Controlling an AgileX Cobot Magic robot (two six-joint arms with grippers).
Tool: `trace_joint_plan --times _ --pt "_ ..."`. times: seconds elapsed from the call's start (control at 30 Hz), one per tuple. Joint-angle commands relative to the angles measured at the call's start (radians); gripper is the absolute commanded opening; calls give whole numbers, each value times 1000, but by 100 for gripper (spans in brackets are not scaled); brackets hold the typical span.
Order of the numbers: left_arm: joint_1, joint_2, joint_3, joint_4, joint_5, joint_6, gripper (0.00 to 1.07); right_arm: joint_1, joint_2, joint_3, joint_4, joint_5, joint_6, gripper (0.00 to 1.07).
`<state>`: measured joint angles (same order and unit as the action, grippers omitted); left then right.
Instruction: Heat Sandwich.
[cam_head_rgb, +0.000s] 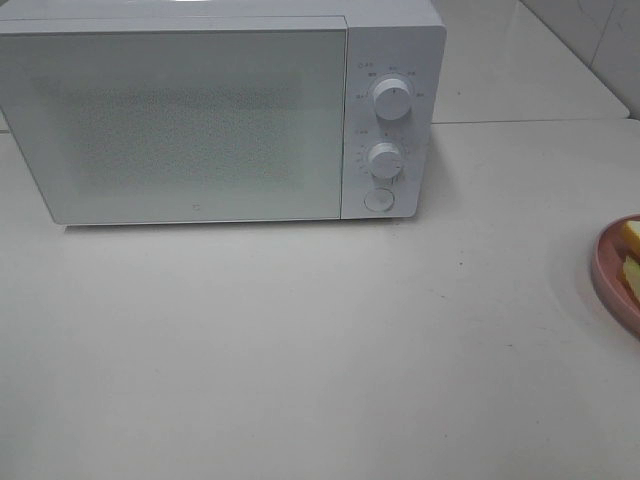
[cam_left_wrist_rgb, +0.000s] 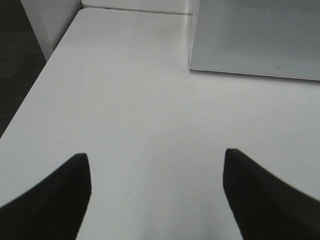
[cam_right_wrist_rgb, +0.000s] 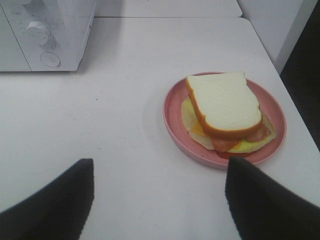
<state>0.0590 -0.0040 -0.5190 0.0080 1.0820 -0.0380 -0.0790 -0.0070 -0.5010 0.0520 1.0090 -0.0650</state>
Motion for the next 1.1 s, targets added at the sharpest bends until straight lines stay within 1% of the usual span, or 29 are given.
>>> trace_joint_plan --times 0.03,1.1 --pt "-5 -24 3 3 -12 -7 71 2 -24 1 2 -11 3 71" --pt "-5 -24 3 3 -12 -7 71 2 -24 1 2 -11 3 71"
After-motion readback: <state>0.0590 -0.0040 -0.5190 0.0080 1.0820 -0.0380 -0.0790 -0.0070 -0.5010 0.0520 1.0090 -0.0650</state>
